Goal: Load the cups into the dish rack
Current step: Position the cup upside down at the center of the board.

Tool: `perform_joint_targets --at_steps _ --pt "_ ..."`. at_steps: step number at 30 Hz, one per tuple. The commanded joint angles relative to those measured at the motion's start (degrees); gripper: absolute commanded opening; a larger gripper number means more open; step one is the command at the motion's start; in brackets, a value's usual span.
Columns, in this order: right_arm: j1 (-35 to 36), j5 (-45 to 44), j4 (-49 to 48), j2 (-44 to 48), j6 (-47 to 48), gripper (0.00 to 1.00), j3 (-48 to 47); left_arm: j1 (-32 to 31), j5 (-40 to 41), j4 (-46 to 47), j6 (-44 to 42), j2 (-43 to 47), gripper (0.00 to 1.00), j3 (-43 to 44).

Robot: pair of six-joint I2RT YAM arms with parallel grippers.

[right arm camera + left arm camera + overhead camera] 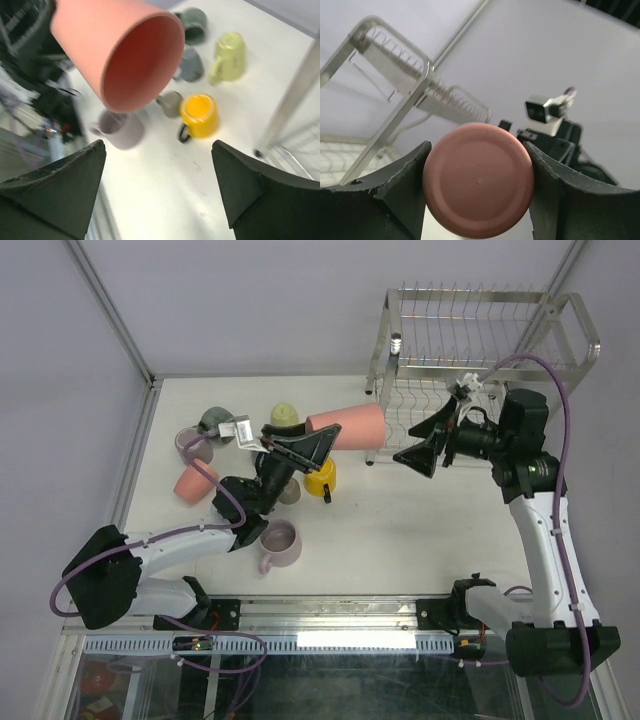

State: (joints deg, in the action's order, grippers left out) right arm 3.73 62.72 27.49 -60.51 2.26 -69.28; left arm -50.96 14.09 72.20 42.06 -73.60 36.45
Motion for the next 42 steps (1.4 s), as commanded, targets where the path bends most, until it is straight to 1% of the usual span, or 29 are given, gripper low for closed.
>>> perform_joint_targets --at_steps 1,5,7,9,13,14,16,19,21,26,33,35,36,38,40,42 --pt "-2.1 -11.5 16.8 4.5 25.6 0.90 2.7 0.2 -9.6 -20.7 -10.3 0.4 0.00 6.3" --pt "-6.2 -15.6 14.4 6.9 26.5 0.90 7.5 0.1 -13.1 -39.6 -19.5 -2.1 0.00 14.5" --pt "-9.2 -14.9 13.5 6.9 26.5 0.88 9.2 -0.3 -13.3 -47.3 -23.8 -3.9 0.00 18.4" --pt "-12.3 -12.4 13.4 6.3 27.0 0.86 10.4 -1.0 -12.9 -55.0 -28.1 -6.0 0.00 23.0" --pt "-16.3 -7.4 15.9 4.5 31.6 0.85 11.1 -3.4 -11.6 -67.9 -35.6 -13.6 0.00 31.3" --pt "-16.5 -7.0 16.6 4.2 32.9 0.85 11.1 -4.1 -11.1 -71.8 -37.3 -15.4 0.00 33.3" --pt "-16.6 -7.2 17.0 3.9 34.6 0.85 11.4 -5.6 -9.6 -76.8 -40.2 -19.0 0.00 37.0" --pt "-16.6 -8.0 17.0 3.7 35.8 0.85 12.3 -7.5 -7.3 -82.6 -43.4 -23.9 0.00 41.7" --pt "-16.6 -8.1 16.8 3.6 35.8 0.85 12.9 -8.3 -6.5 -84.4 -44.6 -26.5 0.00 43.8" --pt "-17.2 -8.9 16.0 3.5 35.8 0.85 13.9 -8.7 -8.4 -85.3 -46.1 -30.9 0.00 47.1" --pt "-18.0 -7.9 14.8 3.0 34.7 0.85 15.2 -8.8 -10.3 -84.0 -46.2 -37.3 0.00 51.7" --pt "-18.2 -7.7 14.6 2.9 34.7 0.85 15.5 -8.7 -10.9 -82.4 -45.8 -38.4 0.02 51.9" --pt "-18.1 -7.4 14.6 2.9 34.9 0.85 15.7 -8.7 -10.9 -81.6 -45.6 -38.6 0.06 51.9" --pt "-18.2 -6.5 14.8 2.9 36.3 0.85 16.2 -8.7 -10.7 -79.9 -45.1 -39.2 0.17 51.7" --pt "-18.2 -5.0 14.5 3.3 38.2 0.86 16.9 -8.7 -10.2 -78.2 -44.4 -39.4 0.30 51.2" --pt "-18.2 -4.2 13.5 3.4 39.4 0.86 17.7 -8.7 -10.0 -77.0 -44.0 -39.5 0.39 50.5"
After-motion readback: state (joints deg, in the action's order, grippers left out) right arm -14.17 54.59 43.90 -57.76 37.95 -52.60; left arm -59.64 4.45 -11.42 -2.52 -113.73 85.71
